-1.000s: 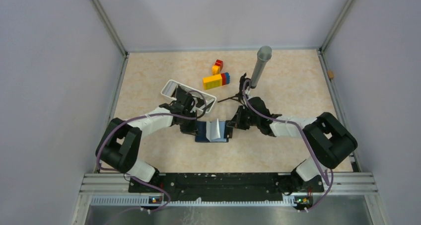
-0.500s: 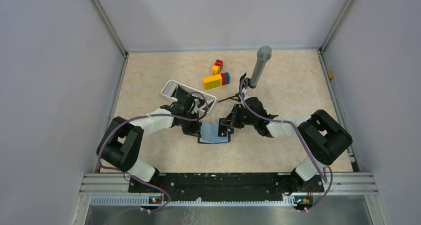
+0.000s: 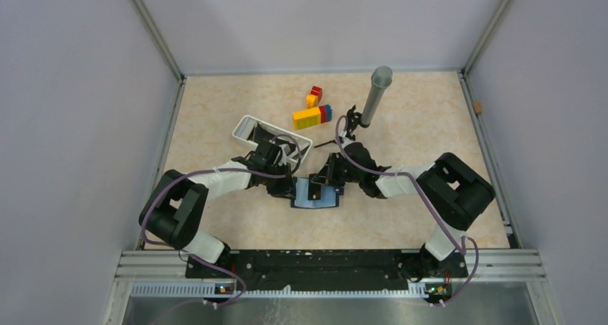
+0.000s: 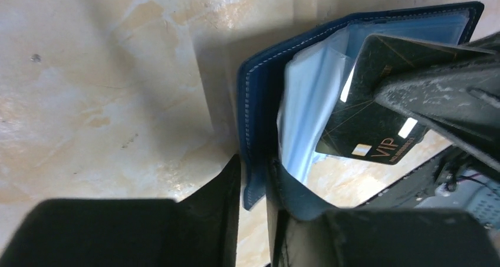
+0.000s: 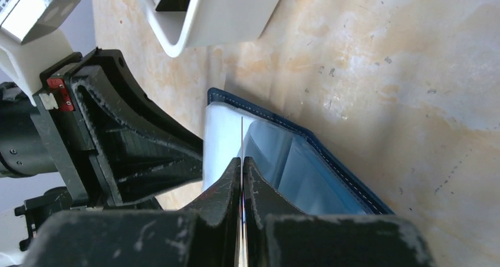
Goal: Put the credit cards into the card holder
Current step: Open the card holder at the center of the board.
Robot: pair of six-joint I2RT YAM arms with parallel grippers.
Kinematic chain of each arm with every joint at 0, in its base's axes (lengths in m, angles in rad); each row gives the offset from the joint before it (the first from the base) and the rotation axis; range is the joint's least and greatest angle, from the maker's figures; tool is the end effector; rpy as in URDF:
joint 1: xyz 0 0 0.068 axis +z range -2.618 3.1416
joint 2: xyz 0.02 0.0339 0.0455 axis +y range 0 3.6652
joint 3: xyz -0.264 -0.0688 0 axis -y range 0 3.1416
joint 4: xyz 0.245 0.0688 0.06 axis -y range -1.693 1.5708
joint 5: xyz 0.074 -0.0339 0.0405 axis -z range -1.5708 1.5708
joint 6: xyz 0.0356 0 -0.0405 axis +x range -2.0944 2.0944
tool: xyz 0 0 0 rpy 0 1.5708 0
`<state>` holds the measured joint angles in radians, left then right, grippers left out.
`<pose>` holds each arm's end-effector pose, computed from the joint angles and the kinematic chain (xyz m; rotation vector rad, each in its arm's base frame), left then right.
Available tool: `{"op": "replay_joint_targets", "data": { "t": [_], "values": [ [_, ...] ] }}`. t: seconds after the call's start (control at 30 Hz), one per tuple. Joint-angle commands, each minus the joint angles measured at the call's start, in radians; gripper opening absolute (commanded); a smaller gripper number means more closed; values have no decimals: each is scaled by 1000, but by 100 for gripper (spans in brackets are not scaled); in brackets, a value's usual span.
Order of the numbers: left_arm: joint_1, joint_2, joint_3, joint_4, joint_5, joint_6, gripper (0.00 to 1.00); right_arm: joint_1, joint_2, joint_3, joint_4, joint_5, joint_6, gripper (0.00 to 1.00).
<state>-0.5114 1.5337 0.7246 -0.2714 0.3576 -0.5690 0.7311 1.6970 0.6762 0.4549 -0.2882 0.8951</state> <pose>0.2322 -0.1446 0.1467 0.0459 2.7983 -0.7931 0.2342 0.2237 0.1399 0.0058 2.3861 1.1866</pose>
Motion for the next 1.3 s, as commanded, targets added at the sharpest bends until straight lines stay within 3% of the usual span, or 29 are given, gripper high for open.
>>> {"op": "replay_joint_targets", "data": {
  "t": [0.0, 0.1, 0.57, 0.93, 1.27],
  "values": [
    [-2, -68, -41, 45, -43, -9, 30, 11, 6, -9, 89, 43, 9, 0],
    [-2, -139, -81, 81, -62, -23, 45, 11, 4, -9, 83, 54, 11, 0],
    [-3, -325, -222, 285, -80, -115, 60, 16, 1, -6, 64, 66, 5, 0],
    [-2, -472, -238, 276, -148, -98, 77, 19, 15, 8, 57, 64, 0, 0],
    [-2, -321, -196, 276, -85, -99, 73, 23, 20, 14, 43, 68, -7, 0]
  ]
}}
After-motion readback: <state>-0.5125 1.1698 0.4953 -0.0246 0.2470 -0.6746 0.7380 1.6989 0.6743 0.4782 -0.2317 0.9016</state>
